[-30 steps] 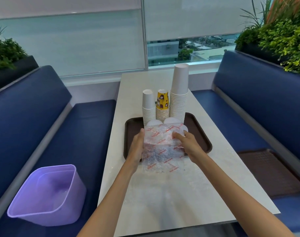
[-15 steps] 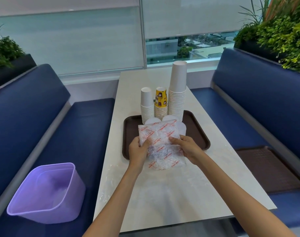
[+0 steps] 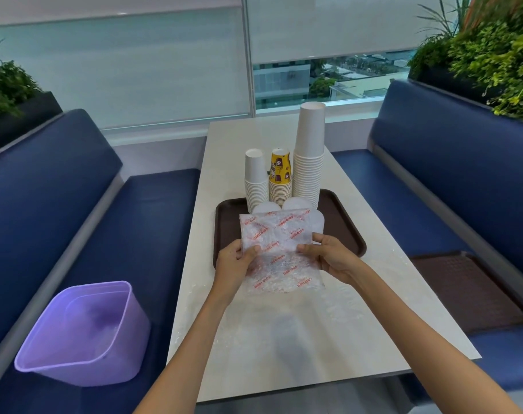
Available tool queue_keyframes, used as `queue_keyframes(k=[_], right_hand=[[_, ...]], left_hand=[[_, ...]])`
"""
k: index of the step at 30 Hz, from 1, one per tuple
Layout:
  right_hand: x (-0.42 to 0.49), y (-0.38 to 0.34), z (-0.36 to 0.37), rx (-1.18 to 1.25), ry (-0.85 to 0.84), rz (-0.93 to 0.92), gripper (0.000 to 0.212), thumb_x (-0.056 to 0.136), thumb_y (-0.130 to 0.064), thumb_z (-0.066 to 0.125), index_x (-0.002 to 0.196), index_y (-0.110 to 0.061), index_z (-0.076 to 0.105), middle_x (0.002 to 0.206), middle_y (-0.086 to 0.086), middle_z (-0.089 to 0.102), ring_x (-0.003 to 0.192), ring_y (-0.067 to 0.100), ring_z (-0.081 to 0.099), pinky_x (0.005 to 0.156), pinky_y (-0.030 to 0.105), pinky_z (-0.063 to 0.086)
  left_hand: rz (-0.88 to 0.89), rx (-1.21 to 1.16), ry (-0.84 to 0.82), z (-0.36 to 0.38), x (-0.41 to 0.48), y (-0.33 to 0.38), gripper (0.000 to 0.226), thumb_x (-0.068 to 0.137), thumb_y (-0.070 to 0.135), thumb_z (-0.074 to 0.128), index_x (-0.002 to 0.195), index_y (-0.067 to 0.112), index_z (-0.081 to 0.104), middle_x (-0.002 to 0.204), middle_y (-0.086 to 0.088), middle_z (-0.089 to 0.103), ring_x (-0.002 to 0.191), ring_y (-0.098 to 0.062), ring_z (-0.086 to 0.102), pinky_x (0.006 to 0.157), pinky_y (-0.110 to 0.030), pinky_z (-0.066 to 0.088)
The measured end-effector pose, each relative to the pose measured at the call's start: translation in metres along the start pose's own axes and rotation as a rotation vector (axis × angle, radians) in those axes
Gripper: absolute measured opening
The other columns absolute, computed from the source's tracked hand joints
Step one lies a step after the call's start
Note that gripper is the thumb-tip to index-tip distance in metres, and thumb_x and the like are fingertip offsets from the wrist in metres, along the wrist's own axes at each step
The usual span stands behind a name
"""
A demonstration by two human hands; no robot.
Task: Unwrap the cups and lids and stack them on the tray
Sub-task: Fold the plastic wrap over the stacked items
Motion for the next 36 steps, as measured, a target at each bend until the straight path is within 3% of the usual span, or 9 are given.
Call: queue_keyframes(k=[3,8,12,15,21,26,29,32,36], right_hand=[[-0.001,-0.001,-0.003,0.055,-0.003,-0.021,0.027,0.089,0.000,0.059,0.115,-0.003,0.063,0.110,0.012,0.068,0.101,0.027,0.066,0.081,0.034,0.058],[-0.006,-0.003,-0.003,0.067,0.008,-0.009,0.030,0.098,0.000,0.040,0.107,-0.014,0.065,0.094,0.004,0.071,0.078,0.016,0.069,0.067,0.027,0.059],[-0.010,0.006,0.001,0.158,-0.015,0.092,0.027,0.102,-0.023,0.040,0.120,-0.013,0.056,0.102,0.007,0.068,0.087,0.021,0.067,0.069,0.032,0.059],[-0.011,0.012,0.004,0.111,-0.055,0.172,0.046,0.095,-0.048,0.046,0.121,-0.012,0.055,0.116,0.012,0.066,0.093,0.026,0.069,0.069,0.035,0.060],[-0.007,0.008,-0.001,-0.127,0.013,0.062,0.025,0.088,-0.009,0.064,0.112,-0.002,0.064,0.105,0.011,0.069,0.085,0.019,0.066,0.062,0.022,0.056],[-0.003,0.001,0.004,-0.216,-0.005,0.009,0.030,0.086,-0.007,0.067,0.115,-0.005,0.064,0.105,0.010,0.069,0.089,0.021,0.067,0.074,0.026,0.057],[-0.001,-0.004,0.009,-0.273,-0.012,-0.033,0.033,0.085,-0.009,0.068,0.117,-0.006,0.063,0.108,0.011,0.068,0.095,0.026,0.067,0.083,0.033,0.055],[0.001,-0.008,0.013,-0.240,0.006,-0.091,0.032,0.082,-0.009,0.071,0.114,-0.005,0.064,0.101,0.010,0.070,0.085,0.021,0.068,0.076,0.027,0.057],[0.005,-0.009,0.014,-0.174,0.073,-0.141,0.028,0.082,-0.007,0.071,0.109,-0.004,0.065,0.095,0.008,0.070,0.082,0.019,0.068,0.074,0.025,0.057]], left_hand=[[-0.088,-0.153,-0.070,0.003,-0.002,-0.007,0.017,0.095,0.014,0.054,0.111,0.014,0.061,0.106,0.001,0.069,0.096,-0.015,0.067,0.076,-0.027,0.058],[-0.158,-0.235,-0.087,0.002,-0.006,-0.008,0.018,0.096,0.003,0.048,0.098,0.009,0.065,0.093,-0.003,0.069,0.083,-0.016,0.065,0.060,-0.023,0.056],[-0.151,-0.219,-0.079,0.000,-0.008,-0.007,0.027,0.094,-0.006,0.045,0.086,0.010,0.065,0.086,0.004,0.069,0.079,-0.012,0.065,0.057,-0.020,0.054],[-0.134,-0.171,-0.076,-0.003,-0.007,-0.009,0.029,0.094,-0.008,0.044,0.086,0.009,0.066,0.093,0.001,0.068,0.084,-0.014,0.066,0.059,-0.021,0.056],[-0.170,-0.099,-0.070,-0.005,-0.013,-0.013,0.034,0.093,-0.002,0.034,0.089,0.012,0.065,0.094,0.000,0.066,0.083,-0.017,0.063,0.062,-0.023,0.054],[-0.241,-0.059,-0.119,-0.006,-0.017,-0.019,0.018,0.097,0.024,0.047,0.110,0.018,0.057,0.102,-0.003,0.063,0.087,-0.016,0.063,0.064,-0.024,0.052],[-0.229,0.035,-0.212,-0.003,-0.019,-0.024,0.038,0.087,0.019,0.067,0.120,0.021,0.049,0.109,-0.001,0.061,0.092,-0.012,0.063,0.063,-0.019,0.053],[-0.242,0.001,-0.220,-0.004,-0.021,-0.032,0.049,0.079,0.009,0.074,0.121,0.019,0.049,0.108,-0.001,0.061,0.093,-0.013,0.064,0.067,-0.023,0.056],[-0.298,-0.112,-0.171,-0.008,-0.024,-0.043,0.060,0.074,0.022,0.076,0.126,0.020,0.046,0.114,-0.003,0.061,0.097,-0.016,0.065,0.074,-0.028,0.056]])
Point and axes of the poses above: each hand's wrist, its own x-axis towards the middle knuckle, its own z-axis out of the palm, y = z × x, the point moved 7 cm from there along x, towards the middle knuckle
